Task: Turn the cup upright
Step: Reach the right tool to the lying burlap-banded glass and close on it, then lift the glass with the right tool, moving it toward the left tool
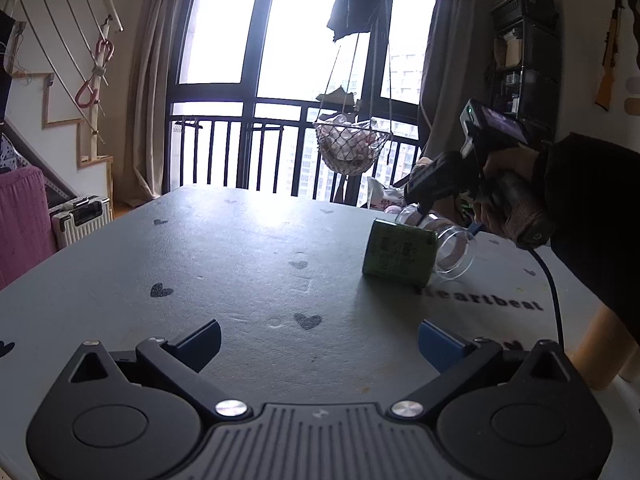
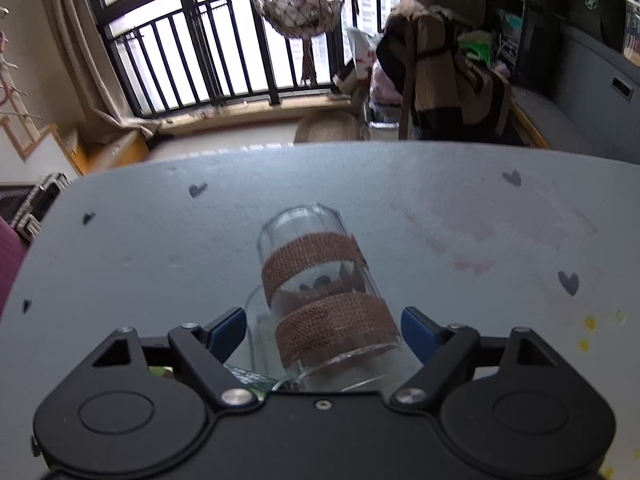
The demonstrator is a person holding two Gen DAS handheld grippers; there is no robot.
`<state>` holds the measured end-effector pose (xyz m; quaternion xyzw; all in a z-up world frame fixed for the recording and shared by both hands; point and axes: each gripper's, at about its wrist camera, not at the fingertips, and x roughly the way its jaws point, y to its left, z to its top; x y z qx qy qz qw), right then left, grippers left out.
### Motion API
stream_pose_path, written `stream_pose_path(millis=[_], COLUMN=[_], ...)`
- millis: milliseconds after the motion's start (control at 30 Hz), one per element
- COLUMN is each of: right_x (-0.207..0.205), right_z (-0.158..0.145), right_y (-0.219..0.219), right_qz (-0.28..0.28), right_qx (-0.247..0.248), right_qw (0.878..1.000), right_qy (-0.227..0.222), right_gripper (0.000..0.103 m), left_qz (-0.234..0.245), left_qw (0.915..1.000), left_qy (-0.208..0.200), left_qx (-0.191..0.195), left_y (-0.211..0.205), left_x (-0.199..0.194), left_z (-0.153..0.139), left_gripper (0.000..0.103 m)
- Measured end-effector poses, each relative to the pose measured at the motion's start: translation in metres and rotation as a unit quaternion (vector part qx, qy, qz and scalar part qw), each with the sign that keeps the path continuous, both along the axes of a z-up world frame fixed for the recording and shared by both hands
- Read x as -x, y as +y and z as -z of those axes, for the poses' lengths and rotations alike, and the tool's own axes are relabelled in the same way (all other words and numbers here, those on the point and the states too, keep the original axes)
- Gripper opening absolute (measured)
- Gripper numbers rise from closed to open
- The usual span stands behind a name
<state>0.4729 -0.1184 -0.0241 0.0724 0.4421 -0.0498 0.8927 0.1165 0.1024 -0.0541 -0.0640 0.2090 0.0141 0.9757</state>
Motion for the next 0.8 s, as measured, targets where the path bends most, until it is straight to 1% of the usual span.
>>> stream_pose_path(millis=[67,133,233,433,500,567,633,700,800], right_x=[-0.007,-0.01,-0.01,-0.005,0.0,0.009,0.02,0.032,0.051], right_z=[0.012,0.018,0.018,0.017,0.016,0.015,0.015,0.014,0.015], right_y=[0.004,0.002,-0.004,-0.024,-0.032,-0.039,-0.041,-0.042,-0.037], right_qz=[0.006,0.009,0.017,0.077,0.108,0.15,0.173,0.182,0.173], right_qx=[0.024,0.011,-0.004,-0.008,-0.009,-0.014,-0.018,-0.023,-0.013], right_qw=[1.0,1.0,1.0,0.997,0.994,0.989,0.985,0.983,0.984], right_qy=[0.016,0.016,0.009,-0.002,0.001,0.008,0.015,0.024,0.031], right_gripper=[0.081,0.083,0.081,0.08,0.08,0.08,0.08,0.08,0.08], left_qz=[-0.003,-0.005,-0.007,-0.001,0.0,0.001,0.003,0.006,0.015], left_qw=[1.0,1.0,0.9999,1.0,1.0,1.0,1.0,0.9999,0.9998], left_qy=[0.004,0.007,0.011,0.009,0.008,0.006,0.003,0.0,-0.008], left_qx=[0.002,0.003,0.004,0.002,0.003,0.005,0.007,0.01,0.014], left_y=[0.004,0.005,0.006,0.002,0.001,0.0,-0.002,-0.004,-0.009], left_x=[-0.003,-0.005,-0.008,-0.008,-0.007,-0.006,-0.004,-0.002,0.005], left_z=[0.002,0.003,0.004,0.003,0.002,0.001,0.0,-0.001,-0.002], left_gripper=[0.103,0.103,0.103,0.103,0.103,0.103,0.103,0.103,0.103])
